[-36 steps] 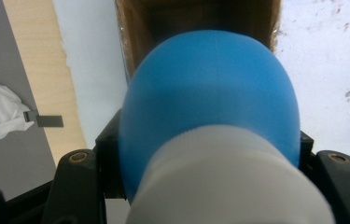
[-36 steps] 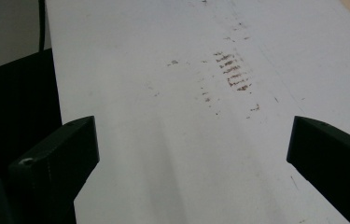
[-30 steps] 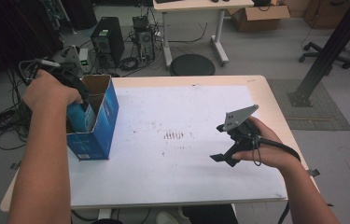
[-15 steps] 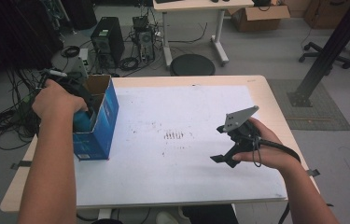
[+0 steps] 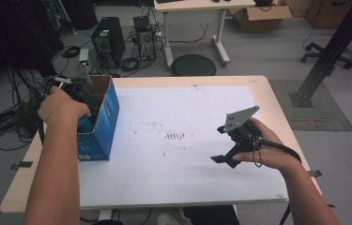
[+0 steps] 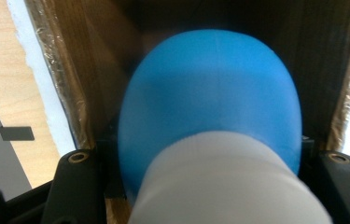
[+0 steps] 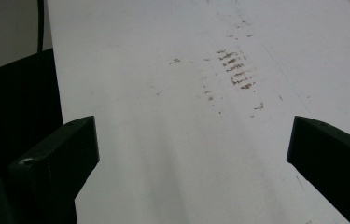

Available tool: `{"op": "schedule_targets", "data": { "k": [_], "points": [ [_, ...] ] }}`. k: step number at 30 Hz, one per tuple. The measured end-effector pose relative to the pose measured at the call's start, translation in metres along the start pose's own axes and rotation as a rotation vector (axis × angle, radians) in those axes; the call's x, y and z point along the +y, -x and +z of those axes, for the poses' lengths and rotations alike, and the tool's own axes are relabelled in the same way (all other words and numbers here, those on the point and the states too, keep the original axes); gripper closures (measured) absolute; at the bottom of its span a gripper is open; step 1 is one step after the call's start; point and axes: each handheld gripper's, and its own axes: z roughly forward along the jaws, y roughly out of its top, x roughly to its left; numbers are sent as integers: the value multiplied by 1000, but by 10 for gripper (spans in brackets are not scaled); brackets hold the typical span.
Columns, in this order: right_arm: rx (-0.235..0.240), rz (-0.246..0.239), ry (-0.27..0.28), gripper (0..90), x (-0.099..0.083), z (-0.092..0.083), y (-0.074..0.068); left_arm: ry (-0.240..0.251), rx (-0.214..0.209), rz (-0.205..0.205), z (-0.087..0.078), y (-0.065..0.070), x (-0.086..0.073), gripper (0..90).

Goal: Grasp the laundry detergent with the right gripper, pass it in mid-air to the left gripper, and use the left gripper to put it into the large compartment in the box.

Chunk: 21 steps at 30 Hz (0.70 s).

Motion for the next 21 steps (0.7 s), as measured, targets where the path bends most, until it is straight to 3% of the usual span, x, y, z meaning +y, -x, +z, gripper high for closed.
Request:
{"op": "schedule_targets", "data": {
  "k": [12, 21],
  "points": [
    [-3, 10, 5, 24, -4, 1, 1, -9, 6, -2, 13, -2, 2, 384],
    [-5, 12, 14, 23, -4, -3, 2, 1, 5, -4, 14, -2, 0, 384]
  ]
}}
